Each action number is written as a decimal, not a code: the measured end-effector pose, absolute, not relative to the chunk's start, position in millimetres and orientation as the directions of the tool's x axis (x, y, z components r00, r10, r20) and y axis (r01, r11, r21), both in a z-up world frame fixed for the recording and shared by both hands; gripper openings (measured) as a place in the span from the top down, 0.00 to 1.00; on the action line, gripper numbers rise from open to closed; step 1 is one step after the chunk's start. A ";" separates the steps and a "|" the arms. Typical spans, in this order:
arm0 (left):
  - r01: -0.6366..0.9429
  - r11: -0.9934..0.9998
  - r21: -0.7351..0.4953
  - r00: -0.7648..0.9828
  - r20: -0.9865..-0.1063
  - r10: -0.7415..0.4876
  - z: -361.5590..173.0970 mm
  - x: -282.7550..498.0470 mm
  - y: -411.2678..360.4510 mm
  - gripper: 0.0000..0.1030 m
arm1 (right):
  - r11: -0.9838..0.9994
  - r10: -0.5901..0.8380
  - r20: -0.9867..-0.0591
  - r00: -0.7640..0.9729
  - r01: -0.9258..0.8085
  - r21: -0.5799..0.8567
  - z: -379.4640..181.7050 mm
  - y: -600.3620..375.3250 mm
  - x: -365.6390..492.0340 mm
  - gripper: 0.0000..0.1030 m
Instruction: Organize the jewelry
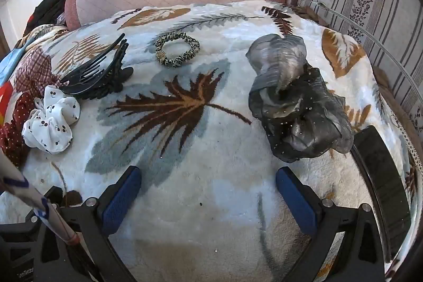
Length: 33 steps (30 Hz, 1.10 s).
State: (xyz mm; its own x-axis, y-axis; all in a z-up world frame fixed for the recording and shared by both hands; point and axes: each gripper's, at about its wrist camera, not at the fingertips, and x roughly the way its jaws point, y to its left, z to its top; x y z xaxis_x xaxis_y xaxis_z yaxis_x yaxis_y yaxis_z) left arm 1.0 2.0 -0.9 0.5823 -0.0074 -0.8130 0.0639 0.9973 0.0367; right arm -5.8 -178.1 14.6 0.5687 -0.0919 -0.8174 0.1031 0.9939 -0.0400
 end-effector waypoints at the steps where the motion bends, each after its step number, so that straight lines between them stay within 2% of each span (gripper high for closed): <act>1: 0.064 0.997 0.036 0.582 -0.813 -0.008 -1.2 1.3 2.3 0.00 | 0.994 -0.090 -0.816 0.571 0.103 -0.037 15.3 -178.4 -6.7 0.00; 11: 0.065 0.997 0.036 0.583 -0.812 -0.008 -0.5 -2.1 2.2 0.00 | 0.993 -0.075 -0.801 0.594 0.117 -0.006 21.8 -182.1 -21.5 0.00; 19: 0.080 0.995 0.052 0.560 -0.829 -0.002 6.4 -5.1 -0.1 0.00 | 0.985 -0.011 -0.740 0.672 0.136 0.108 47.2 -191.7 -67.0 0.00; 24: 0.019 0.999 0.039 0.657 -0.754 0.017 27.8 -56.0 10.1 0.00 | 0.980 0.008 -0.676 0.737 0.128 0.151 65.3 -195.9 -99.2 0.00; 29: 0.027 0.995 0.092 0.777 -0.628 0.037 74.6 -112.1 17.6 0.00 | 0.985 0.022 -0.657 0.753 0.095 0.142 64.3 -193.5 -118.0 0.00; 33: 0.032 0.996 0.084 0.807 -0.590 0.024 101.6 -129.5 24.0 0.00 | 0.991 0.031 -0.648 0.761 0.063 0.122 66.1 -179.0 -127.8 0.00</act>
